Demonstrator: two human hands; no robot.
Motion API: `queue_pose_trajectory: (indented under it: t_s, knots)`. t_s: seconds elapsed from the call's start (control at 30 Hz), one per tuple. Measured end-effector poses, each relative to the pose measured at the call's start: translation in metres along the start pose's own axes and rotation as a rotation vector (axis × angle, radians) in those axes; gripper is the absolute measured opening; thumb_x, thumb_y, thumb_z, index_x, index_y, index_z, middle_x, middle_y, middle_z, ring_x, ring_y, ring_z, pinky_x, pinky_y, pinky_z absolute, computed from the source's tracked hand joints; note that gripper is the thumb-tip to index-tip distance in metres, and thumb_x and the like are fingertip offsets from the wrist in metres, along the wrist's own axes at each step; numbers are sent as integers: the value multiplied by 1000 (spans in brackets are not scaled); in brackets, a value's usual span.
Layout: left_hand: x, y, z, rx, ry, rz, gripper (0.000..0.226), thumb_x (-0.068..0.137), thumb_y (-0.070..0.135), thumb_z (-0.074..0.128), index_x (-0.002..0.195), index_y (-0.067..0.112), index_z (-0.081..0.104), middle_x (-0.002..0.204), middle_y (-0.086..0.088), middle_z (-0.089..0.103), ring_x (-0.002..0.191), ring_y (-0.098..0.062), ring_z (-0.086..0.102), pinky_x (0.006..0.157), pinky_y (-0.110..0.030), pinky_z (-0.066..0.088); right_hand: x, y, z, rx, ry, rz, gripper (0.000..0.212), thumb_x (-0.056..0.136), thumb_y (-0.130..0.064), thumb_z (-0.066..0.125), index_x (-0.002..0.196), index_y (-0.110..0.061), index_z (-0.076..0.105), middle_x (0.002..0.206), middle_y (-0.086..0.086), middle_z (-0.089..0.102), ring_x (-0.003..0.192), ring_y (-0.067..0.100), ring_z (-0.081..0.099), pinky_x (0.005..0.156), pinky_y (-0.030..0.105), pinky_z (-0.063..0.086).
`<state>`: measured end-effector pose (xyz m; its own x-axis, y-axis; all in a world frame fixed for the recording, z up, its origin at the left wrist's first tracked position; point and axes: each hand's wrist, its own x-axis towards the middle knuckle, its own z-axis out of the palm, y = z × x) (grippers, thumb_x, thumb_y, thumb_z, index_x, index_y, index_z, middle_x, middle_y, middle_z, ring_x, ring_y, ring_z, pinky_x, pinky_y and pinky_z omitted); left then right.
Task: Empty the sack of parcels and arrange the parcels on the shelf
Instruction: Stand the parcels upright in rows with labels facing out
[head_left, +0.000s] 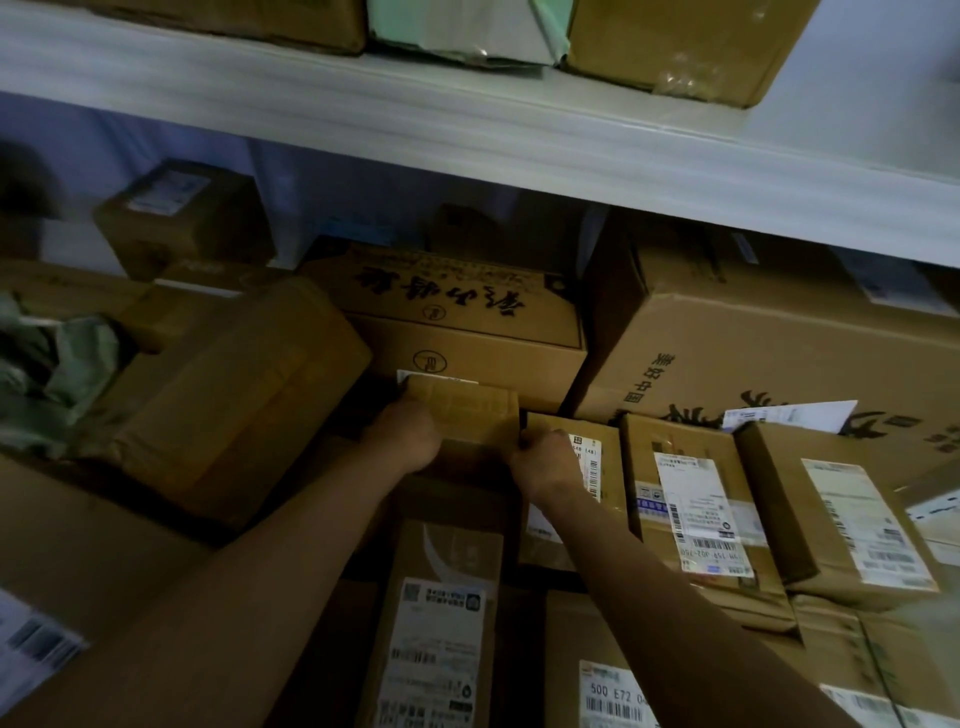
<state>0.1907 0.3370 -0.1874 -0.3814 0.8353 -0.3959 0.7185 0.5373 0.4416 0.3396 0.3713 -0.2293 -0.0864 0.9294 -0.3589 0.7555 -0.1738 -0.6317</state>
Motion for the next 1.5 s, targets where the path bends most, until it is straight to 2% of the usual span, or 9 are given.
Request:
queue_pose_trajectory:
  t_s: [0.23, 0.37, 0.53, 0.73, 0.87, 1.07, 1.2, 1.33, 1.5]
  knots:
    - [-8, 1, -19, -410, 243, -80, 42, 100, 29, 35, 127, 1, 51, 135, -19, 43, 115, -34, 50, 100, -39, 41, -26, -12, -20, 439, 147, 15, 32, 94, -43, 50, 104, -14, 61, 106, 6, 65, 104, 26, 60, 89, 43, 51]
    - [-29, 2, -23, -568, 239, -16, 42, 99, 30, 40, 137, 14, 46, 142, -10, 42, 123, -29, 48, 106, -41, 40, -40, -16, -33, 604, 179, 2, 24, 94, -44, 48, 91, -21, 54, 93, -2, 59, 100, 26, 58, 93, 52, 49]
    - [-58, 3, -23, -746, 273, 40, 36, 98, 23, 44, 133, 19, 45, 130, -3, 51, 115, -22, 51, 96, -36, 45, -57, -14, -43, 732, 215, 17, 23, 93, -43, 51, 81, -24, 50, 89, -2, 58, 97, 29, 62, 87, 49, 53]
    - [-92, 2, -21, -765, 282, 84, 49, 97, 22, 47, 144, 26, 36, 141, -5, 34, 125, -22, 44, 105, -38, 41, -82, -11, -51, 815, 125, -9, 32, 96, -41, 48, 120, -21, 56, 105, -7, 53, 109, 20, 52, 98, 46, 48]
    - [-114, -3, -15, -844, 269, 69, 30, 95, 35, 46, 122, 26, 56, 128, -7, 45, 104, -19, 54, 80, -33, 50, -99, -11, -58, 896, 45, -19, 17, 96, -47, 42, 90, -35, 53, 111, 0, 52, 116, 25, 52, 96, 44, 47]
    - [-154, -11, 1, -933, 384, 43, 6, 88, 23, 63, 85, 19, 59, 111, -6, 55, 95, -18, 58, 71, -29, 51, -122, -5, -63, 1023, -2, -44, 30, 83, -46, 63, 98, -25, 49, 117, 5, 55, 107, 22, 57, 84, 40, 54]
    - [-178, -13, 4, -1042, 313, 19, 16, 82, 16, 71, 89, 17, 57, 103, -6, 60, 90, -19, 63, 64, -29, 53, -132, 6, -67, 1040, -93, -20, 42, 80, -27, 71, 113, -22, 47, 114, 11, 62, 102, 23, 62, 77, 36, 53]
    - [-187, -18, -8, -1233, 196, 12, 30, 85, 24, 66, 108, 16, 49, 108, -3, 58, 91, -14, 62, 66, -28, 51, -138, 12, -82, 1139, -137, -27, 16, 86, -17, 62, 98, -19, 53, 95, 7, 67, 89, 20, 63, 72, 33, 50]
    - [-181, -29, -20, -1159, -270, -23, 65, 68, 61, 67, 124, 29, 54, 120, -2, 62, 112, -22, 56, 92, -50, 47, -139, 9, -93, 1128, -214, -60, 48, 58, -26, 67, 102, -10, 57, 81, 3, 69, 83, 19, 62, 72, 31, 48]
